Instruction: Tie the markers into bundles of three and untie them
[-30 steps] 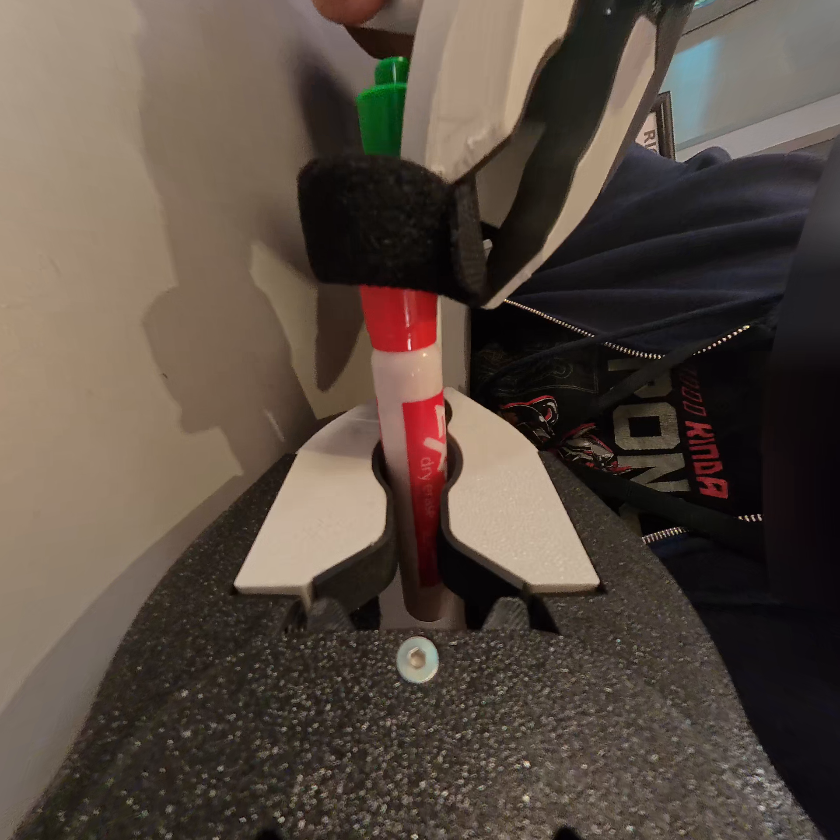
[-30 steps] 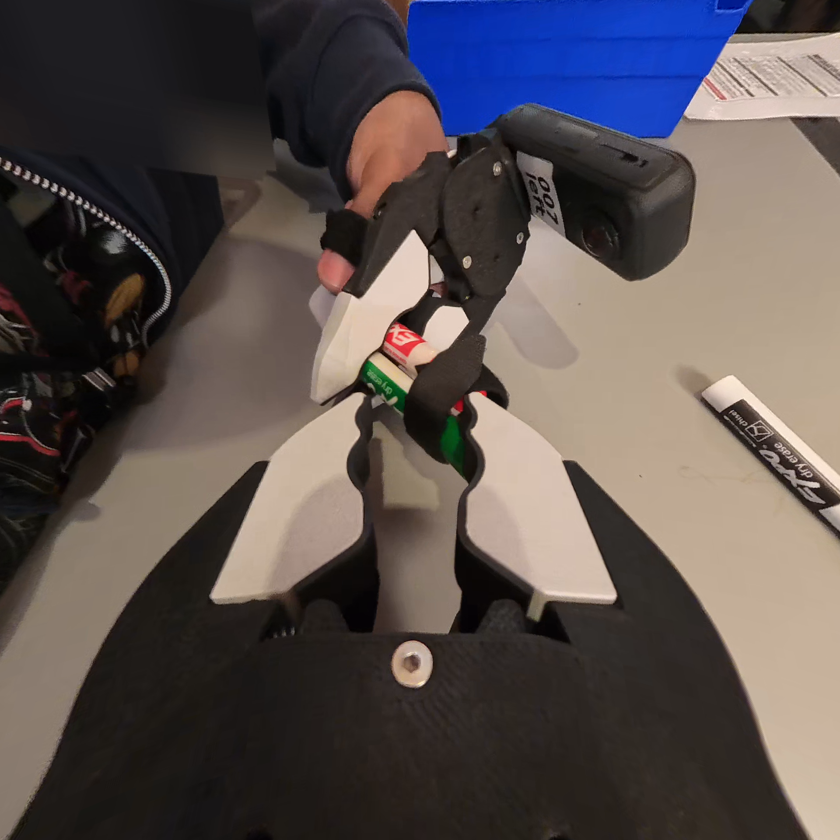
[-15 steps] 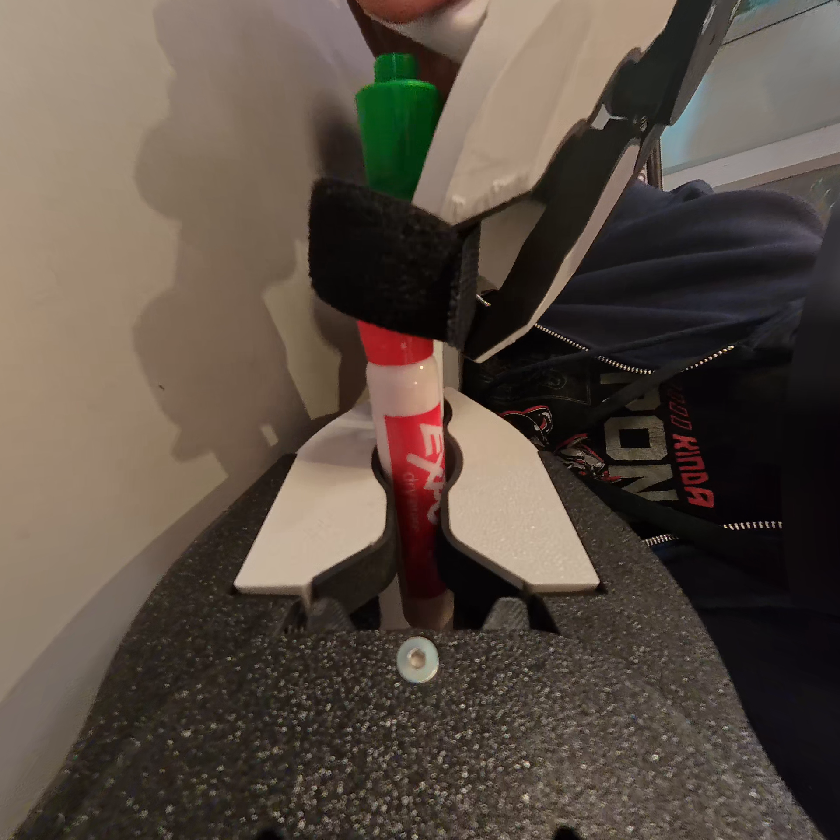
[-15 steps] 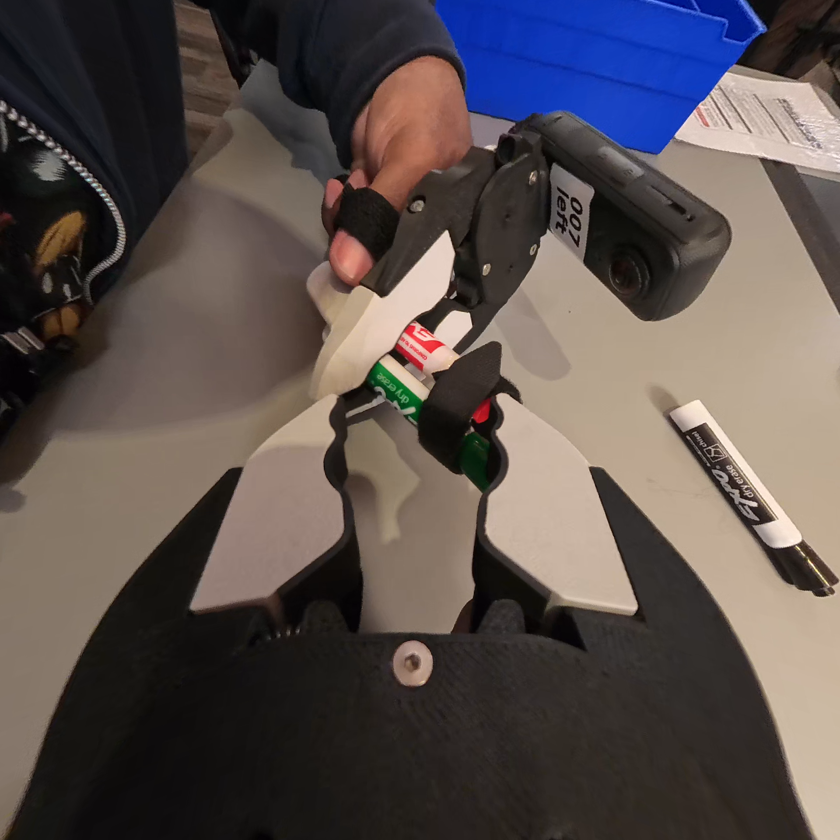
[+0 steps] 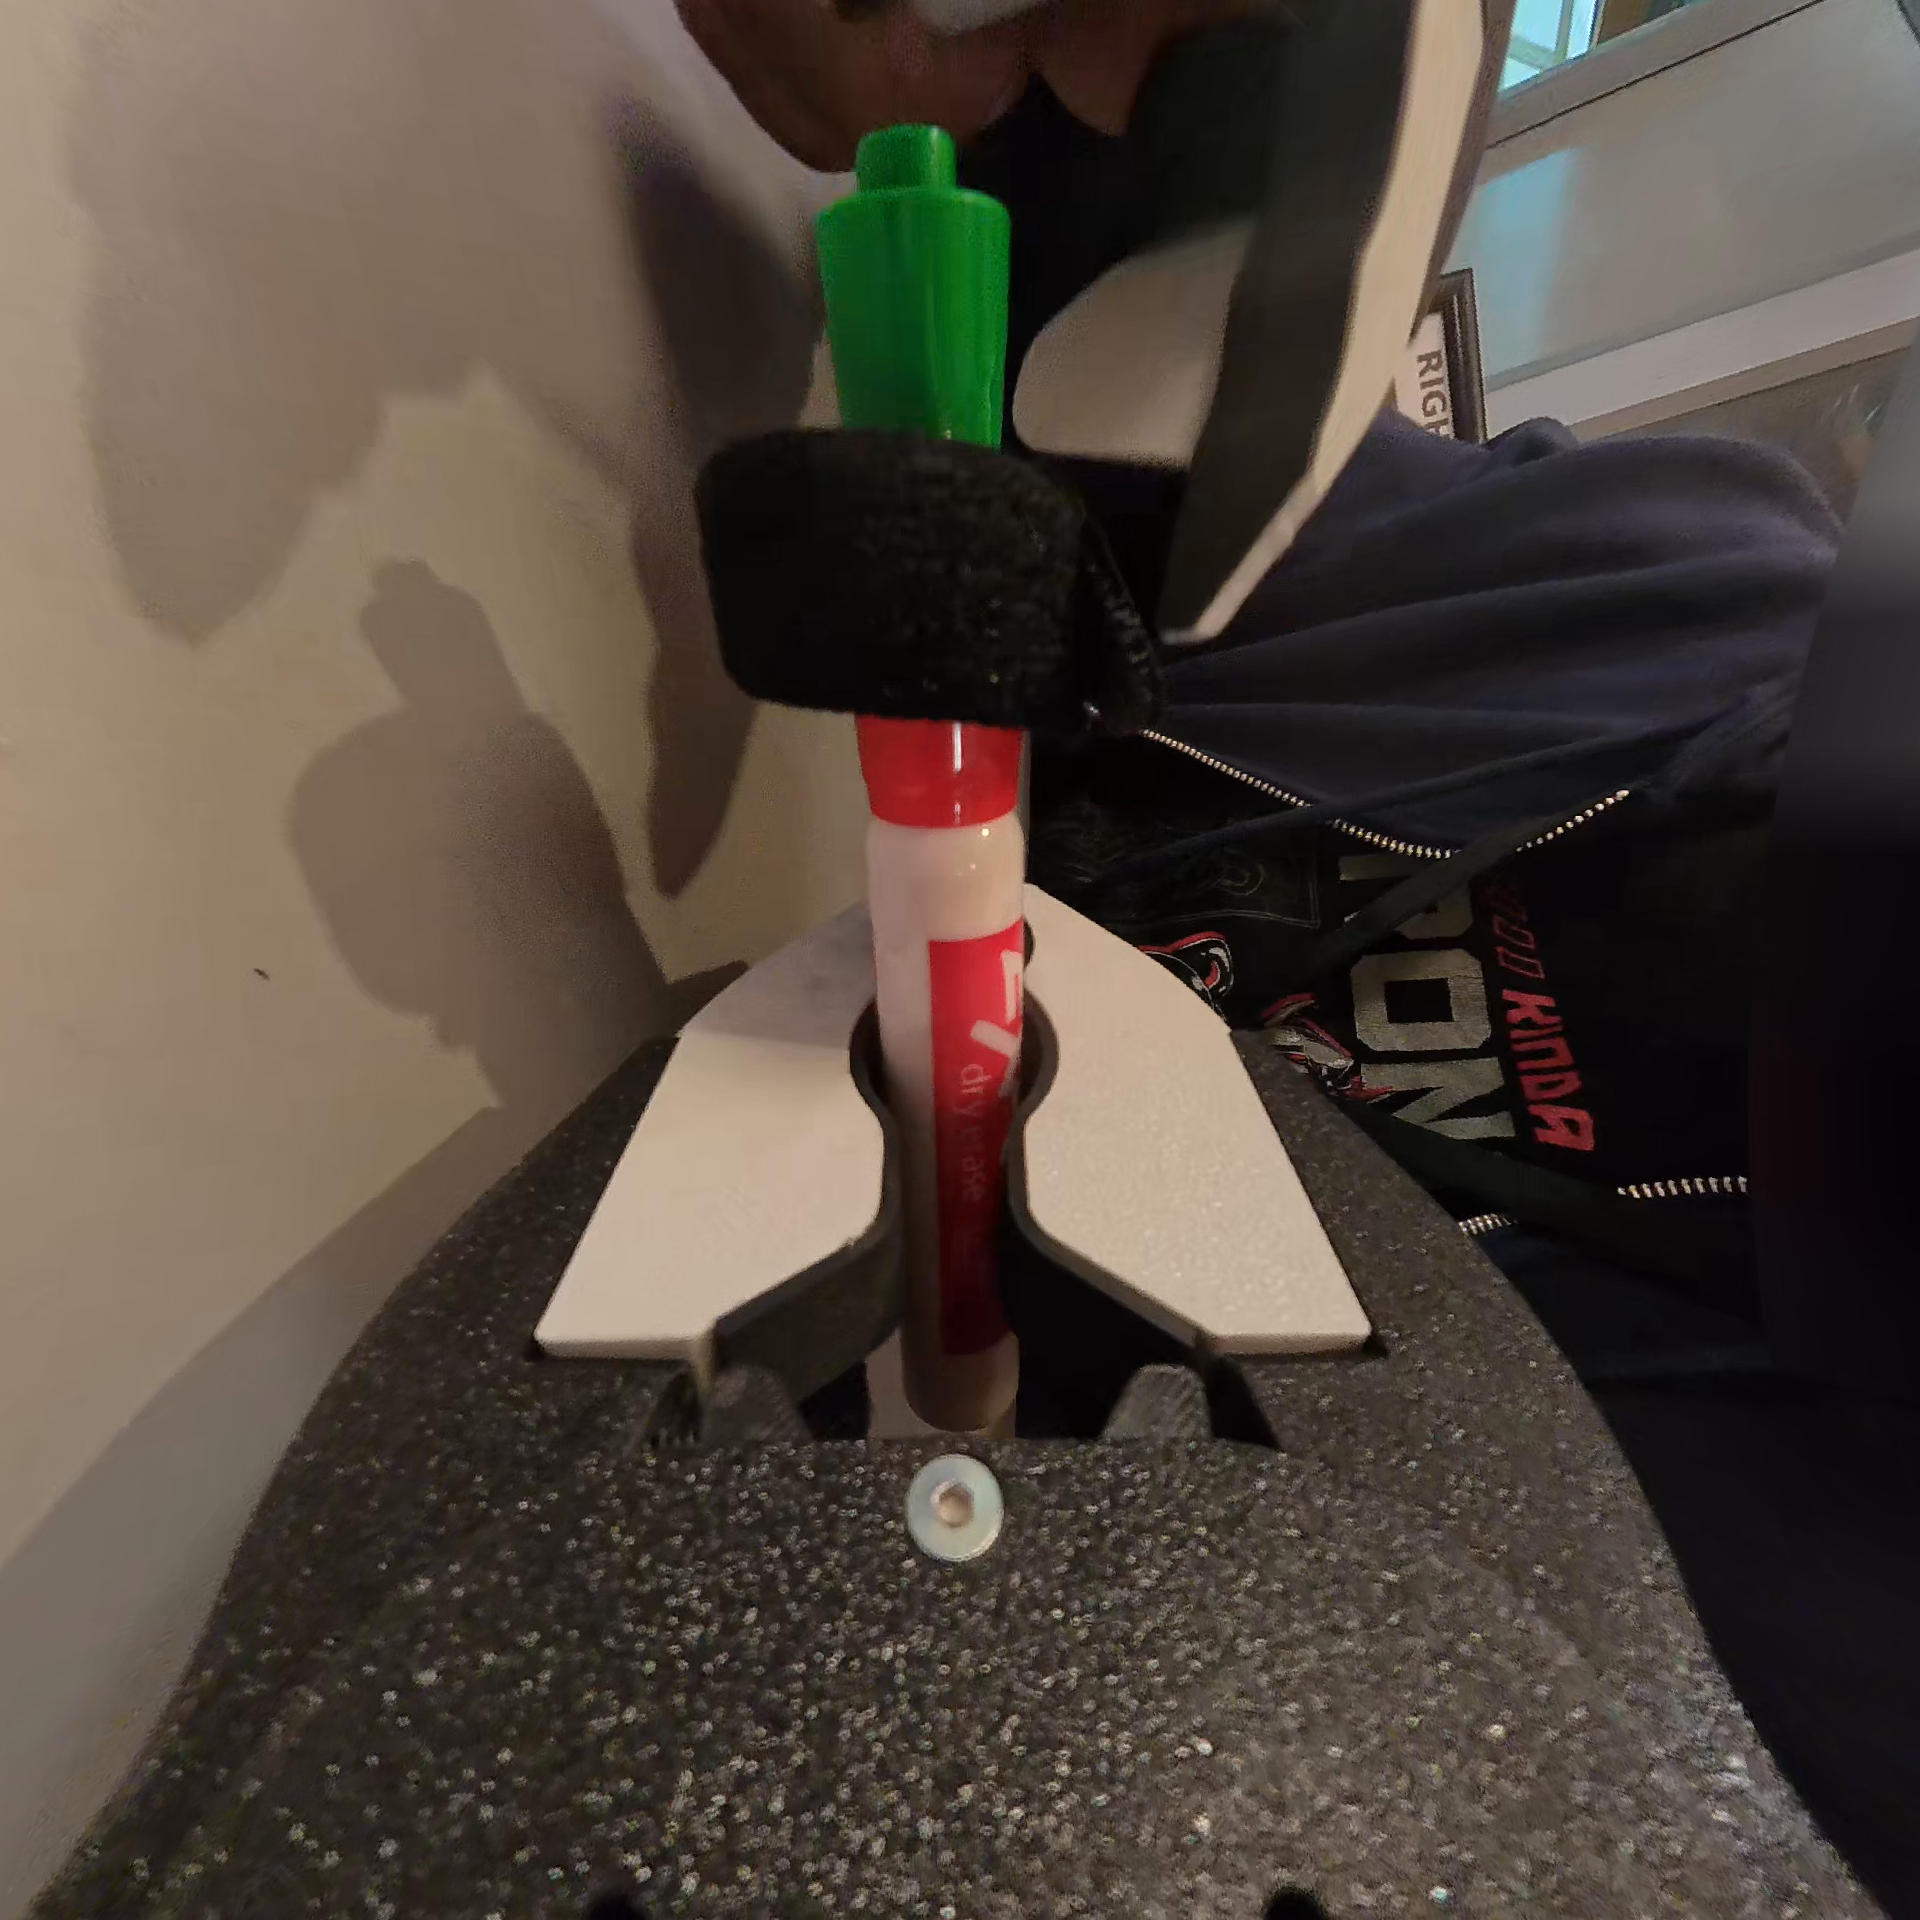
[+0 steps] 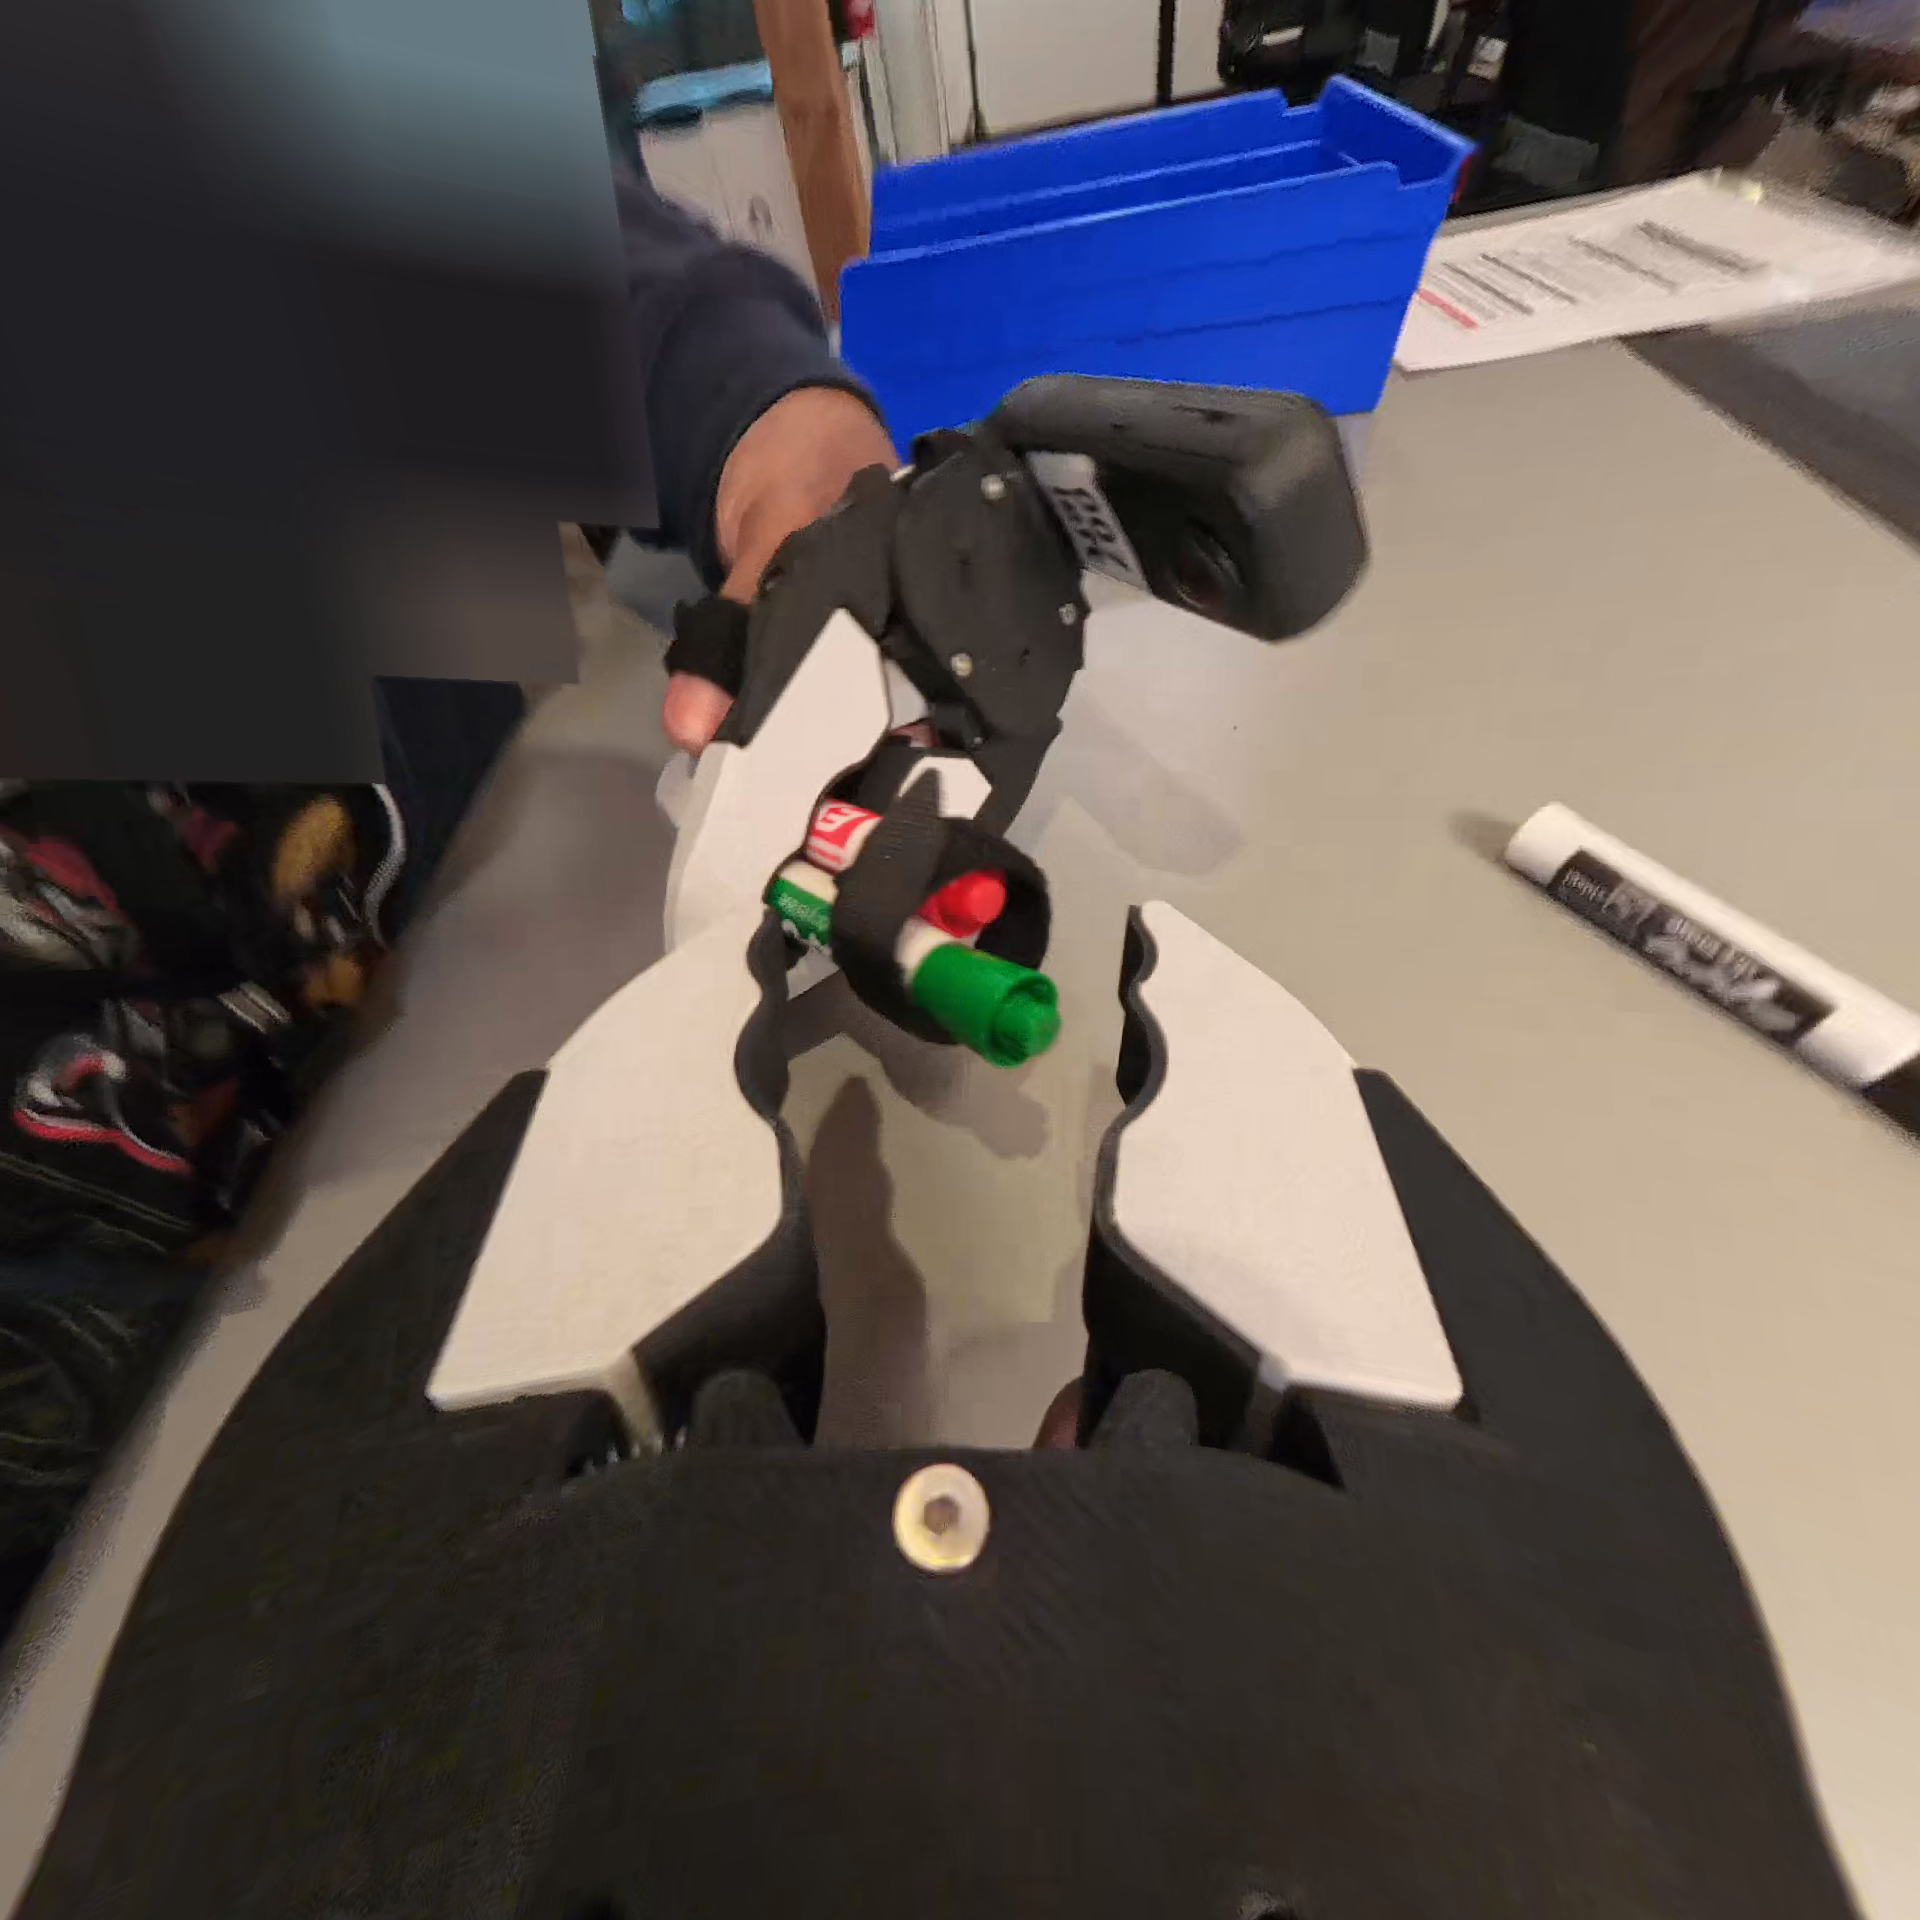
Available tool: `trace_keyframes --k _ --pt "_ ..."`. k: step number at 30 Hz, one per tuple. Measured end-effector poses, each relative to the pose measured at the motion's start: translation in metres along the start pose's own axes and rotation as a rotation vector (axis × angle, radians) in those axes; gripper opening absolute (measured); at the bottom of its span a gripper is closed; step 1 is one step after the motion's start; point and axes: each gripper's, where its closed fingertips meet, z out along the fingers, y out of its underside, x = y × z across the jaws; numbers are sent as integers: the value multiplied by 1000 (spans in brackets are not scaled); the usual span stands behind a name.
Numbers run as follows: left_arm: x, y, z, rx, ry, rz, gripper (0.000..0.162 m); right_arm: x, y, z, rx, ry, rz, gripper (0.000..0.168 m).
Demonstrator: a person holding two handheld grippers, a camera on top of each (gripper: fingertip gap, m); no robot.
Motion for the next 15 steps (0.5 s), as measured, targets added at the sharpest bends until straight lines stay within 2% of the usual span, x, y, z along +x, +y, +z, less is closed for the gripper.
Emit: trace_keyframes --k 3,7,11,15 --pt "2 0 1 -3 3 0 15 9 3 -6 79 -94 230 58" --pt "6 1 3 -15 14 0 15 11 0 -7 168 -227 438 50" --pt "6 3 5 -46 10 -6 15 -7 4 4 107 -332 449 49" --pt "6 7 9 -94 0 -10 15 -21 10 16 36 -344 405 48"
